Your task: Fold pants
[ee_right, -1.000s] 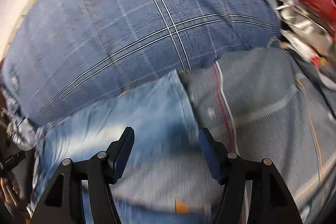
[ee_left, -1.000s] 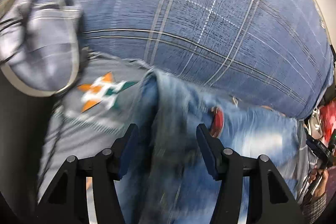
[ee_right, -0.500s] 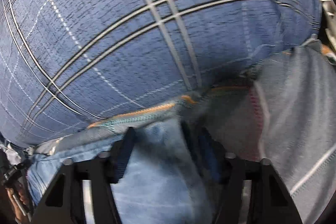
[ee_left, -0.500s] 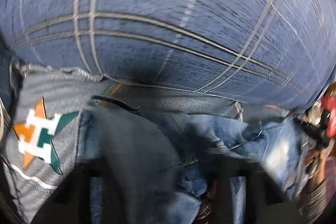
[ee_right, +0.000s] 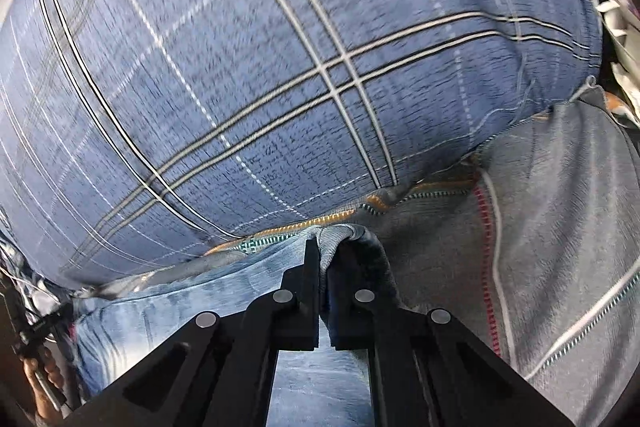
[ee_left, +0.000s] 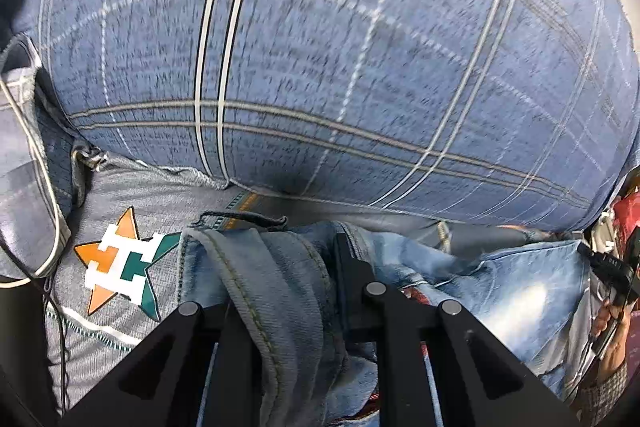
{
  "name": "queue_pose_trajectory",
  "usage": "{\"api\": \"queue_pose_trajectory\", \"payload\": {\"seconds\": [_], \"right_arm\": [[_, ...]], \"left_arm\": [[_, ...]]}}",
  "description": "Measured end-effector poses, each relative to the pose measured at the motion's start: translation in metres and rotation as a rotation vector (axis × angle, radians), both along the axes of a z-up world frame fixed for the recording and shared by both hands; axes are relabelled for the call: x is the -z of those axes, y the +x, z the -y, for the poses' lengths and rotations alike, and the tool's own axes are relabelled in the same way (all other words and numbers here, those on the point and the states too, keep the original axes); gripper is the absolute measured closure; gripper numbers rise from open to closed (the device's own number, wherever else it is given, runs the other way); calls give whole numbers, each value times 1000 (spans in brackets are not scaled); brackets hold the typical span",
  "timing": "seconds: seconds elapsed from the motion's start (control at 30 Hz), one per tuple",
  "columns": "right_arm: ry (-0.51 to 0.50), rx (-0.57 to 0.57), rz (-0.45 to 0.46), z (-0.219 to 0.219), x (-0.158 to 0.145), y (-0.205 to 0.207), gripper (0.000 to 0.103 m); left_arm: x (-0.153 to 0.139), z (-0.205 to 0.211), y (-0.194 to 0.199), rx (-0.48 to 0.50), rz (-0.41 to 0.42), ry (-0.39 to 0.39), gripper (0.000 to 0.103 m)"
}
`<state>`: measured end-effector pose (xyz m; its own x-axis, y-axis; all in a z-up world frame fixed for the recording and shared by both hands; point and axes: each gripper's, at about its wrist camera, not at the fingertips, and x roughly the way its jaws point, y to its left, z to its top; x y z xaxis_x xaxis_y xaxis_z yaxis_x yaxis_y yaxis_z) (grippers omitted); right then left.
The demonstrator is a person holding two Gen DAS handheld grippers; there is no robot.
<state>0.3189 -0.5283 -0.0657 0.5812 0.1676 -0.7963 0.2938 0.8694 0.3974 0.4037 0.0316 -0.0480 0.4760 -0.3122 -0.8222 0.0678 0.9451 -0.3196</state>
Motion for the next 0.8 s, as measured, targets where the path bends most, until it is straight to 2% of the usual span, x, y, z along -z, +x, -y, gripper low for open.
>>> {"api": "queue_pose_trajectory", "payload": {"seconds": [0.23,0.47,0.6,0.8], "right_arm": [[40,-21,67,-1,-39,-37,99],[116,-28,144,-9,-72,-115,99],[128,-34,157,-10,-76,-167,99],[150,-9,141,-8,-52,-244,99]], "left_arm": [[-50,-13,-43,42,97,7,90],[-87,-23,-122,71,198,-37,90],[-90,-36,-170,76,229,-59,90],[-76,-53,-237,77,245,-110,89]]}}
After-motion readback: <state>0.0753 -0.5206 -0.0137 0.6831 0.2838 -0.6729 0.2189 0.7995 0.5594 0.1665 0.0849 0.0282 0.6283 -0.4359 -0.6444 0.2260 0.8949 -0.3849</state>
